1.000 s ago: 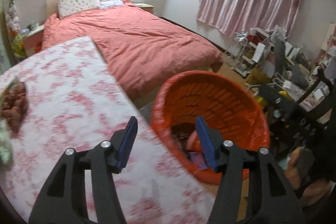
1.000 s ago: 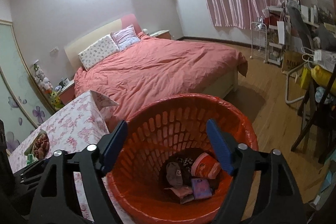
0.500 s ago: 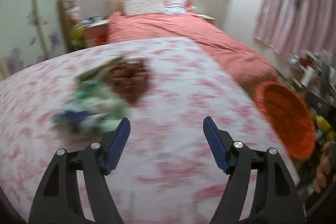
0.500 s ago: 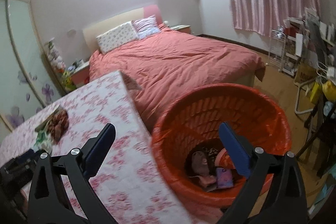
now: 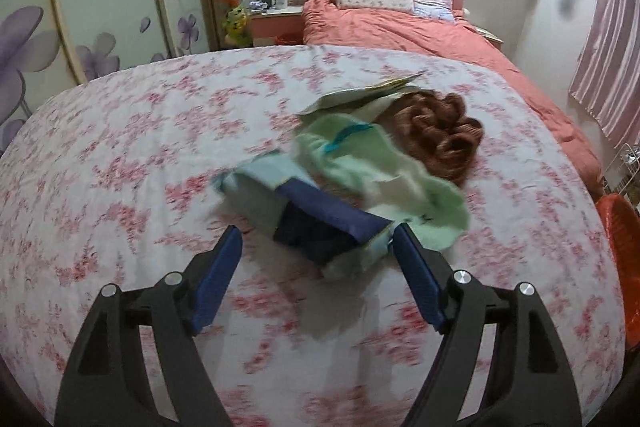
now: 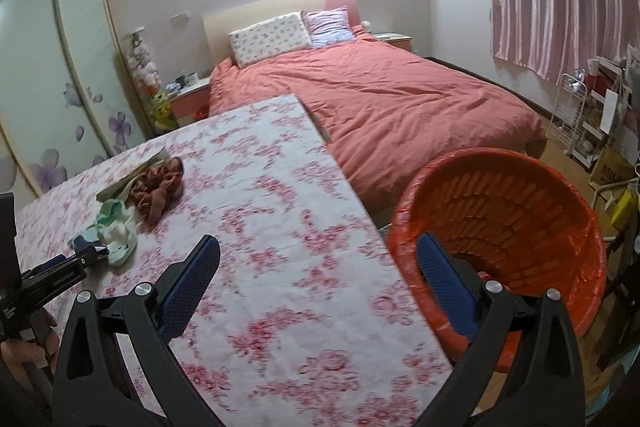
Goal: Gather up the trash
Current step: 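Move both tools back over the bed toward the remaining items, then grasp the blue-grey snack bag with the left gripper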
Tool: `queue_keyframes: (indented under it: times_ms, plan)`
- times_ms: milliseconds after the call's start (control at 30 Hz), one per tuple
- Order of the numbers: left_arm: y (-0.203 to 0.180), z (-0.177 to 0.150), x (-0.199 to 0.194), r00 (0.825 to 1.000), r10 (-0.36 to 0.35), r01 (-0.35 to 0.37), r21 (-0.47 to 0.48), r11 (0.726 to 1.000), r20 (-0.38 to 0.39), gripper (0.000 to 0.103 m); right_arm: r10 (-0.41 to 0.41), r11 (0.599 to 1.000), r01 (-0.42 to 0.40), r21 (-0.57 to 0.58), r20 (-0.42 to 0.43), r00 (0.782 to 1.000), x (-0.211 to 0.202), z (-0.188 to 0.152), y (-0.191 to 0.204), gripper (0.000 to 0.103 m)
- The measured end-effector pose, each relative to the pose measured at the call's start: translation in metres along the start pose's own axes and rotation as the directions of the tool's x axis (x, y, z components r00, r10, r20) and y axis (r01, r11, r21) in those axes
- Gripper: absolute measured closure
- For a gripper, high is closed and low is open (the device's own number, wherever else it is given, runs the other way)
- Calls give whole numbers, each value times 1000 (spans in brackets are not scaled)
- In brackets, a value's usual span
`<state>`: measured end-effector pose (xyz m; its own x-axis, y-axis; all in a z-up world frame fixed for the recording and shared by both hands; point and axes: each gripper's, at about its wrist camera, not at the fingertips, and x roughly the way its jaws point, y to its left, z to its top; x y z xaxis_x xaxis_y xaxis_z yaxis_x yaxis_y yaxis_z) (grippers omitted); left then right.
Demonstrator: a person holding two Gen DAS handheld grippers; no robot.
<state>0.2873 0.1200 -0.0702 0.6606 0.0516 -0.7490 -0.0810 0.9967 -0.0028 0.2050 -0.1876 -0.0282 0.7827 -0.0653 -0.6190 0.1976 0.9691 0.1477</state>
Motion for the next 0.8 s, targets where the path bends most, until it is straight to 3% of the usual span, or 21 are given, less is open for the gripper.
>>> queue_keyframes:
  times_ms: [267, 367, 433, 533, 667, 800]
  plan:
    - [55, -12, -5, 999, 39, -41, -57, 998, -21, 26, 50, 998, -51, -41, -41, 998, 13, -7, 36, 5]
    - [73, -13, -14, 1000, -20, 19, -118, 993, -10, 24, 69, 995, -72, -70, -52, 996, 17, -10, 53, 5]
    - [75, -9, -21, 998, -55, 56, -142, 988, 15, 17, 80, 992, -85, -89, -59, 995, 19, -11, 63, 5]
    - [70, 0, -23, 996, -84, 88, -156, 984, 35, 14, 88, 989, -95, -115, -64, 994, 20, -12, 74, 5]
    - [56, 15, -7, 998, -53, 55, -150, 987, 15, 14, 88, 986, -97, -133, -71, 994, 25, -11, 81, 5]
    - [51, 23, 23, 998, -16, 8, -150, 989, -53, 31, 85, 985, -96, -142, -80, 993, 31, -11, 85, 5]
